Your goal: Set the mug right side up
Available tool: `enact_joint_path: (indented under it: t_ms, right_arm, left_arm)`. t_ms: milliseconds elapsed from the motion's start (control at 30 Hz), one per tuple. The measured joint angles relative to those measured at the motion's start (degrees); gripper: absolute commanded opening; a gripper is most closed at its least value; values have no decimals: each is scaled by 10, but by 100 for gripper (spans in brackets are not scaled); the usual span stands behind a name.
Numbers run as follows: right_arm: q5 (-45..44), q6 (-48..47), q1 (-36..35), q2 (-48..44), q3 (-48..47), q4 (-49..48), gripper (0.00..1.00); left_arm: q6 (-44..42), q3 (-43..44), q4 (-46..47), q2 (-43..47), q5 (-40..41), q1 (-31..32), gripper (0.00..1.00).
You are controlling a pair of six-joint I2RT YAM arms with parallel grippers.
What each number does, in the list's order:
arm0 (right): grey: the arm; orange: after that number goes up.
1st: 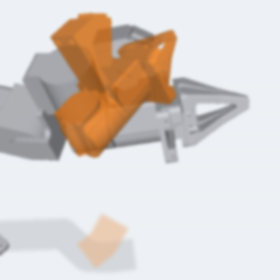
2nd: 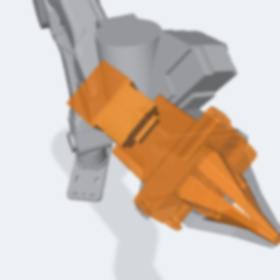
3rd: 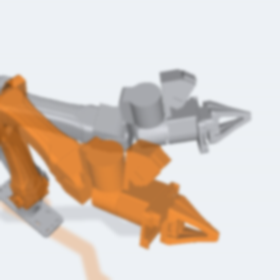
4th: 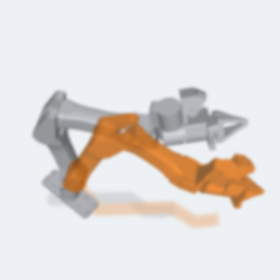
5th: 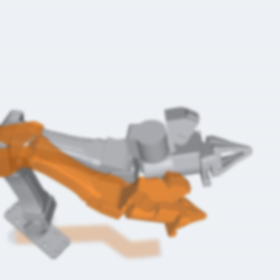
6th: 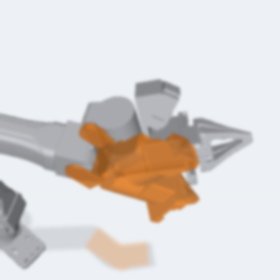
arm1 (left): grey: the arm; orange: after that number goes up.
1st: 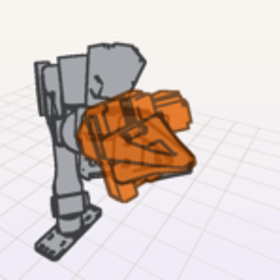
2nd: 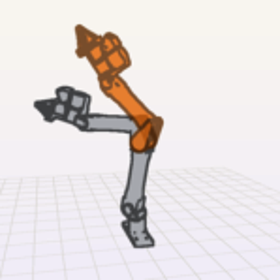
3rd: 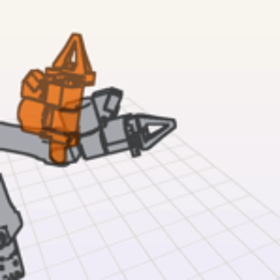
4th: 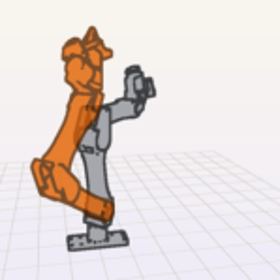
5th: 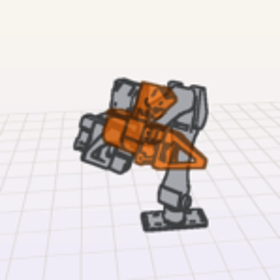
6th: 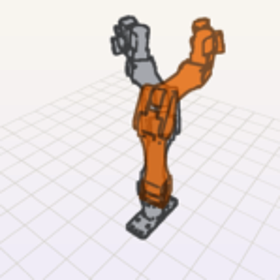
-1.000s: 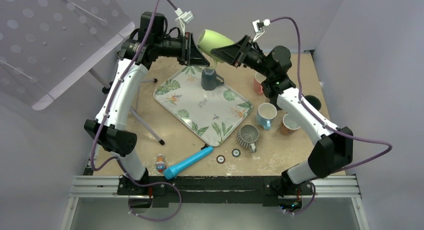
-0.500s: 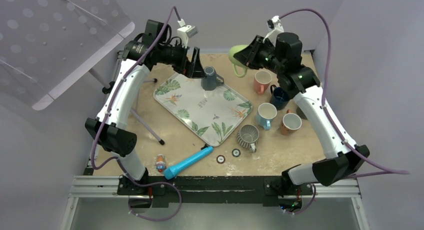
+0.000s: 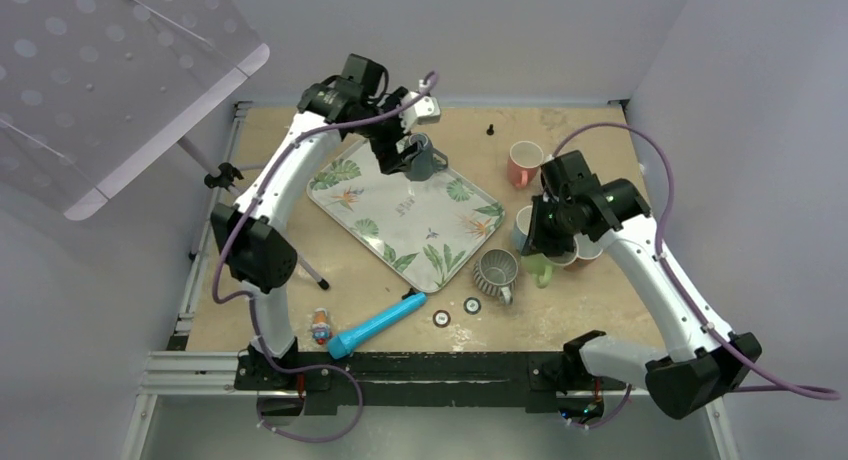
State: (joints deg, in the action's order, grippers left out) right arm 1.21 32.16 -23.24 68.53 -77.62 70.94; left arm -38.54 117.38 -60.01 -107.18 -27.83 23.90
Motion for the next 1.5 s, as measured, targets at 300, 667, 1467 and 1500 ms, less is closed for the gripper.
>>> enact_joint_path:
  t_ms: [300,667,1467,1500]
  right_arm:
    - [14,31,0,-33,166,-33,0]
    - [35,34,0,-3,252,-127,0]
    - [-37,38,0,68,258,-156,6]
    - [-41,39,0,68,258,-156,7]
  left_arm:
    - [-119,85,60,-200,88,52,97]
    - [-196,134,158,-298,222,80,93]
    - [-318,74,3,-301,241,80,0]
    - [-318,71,-1,-300,241,80,0]
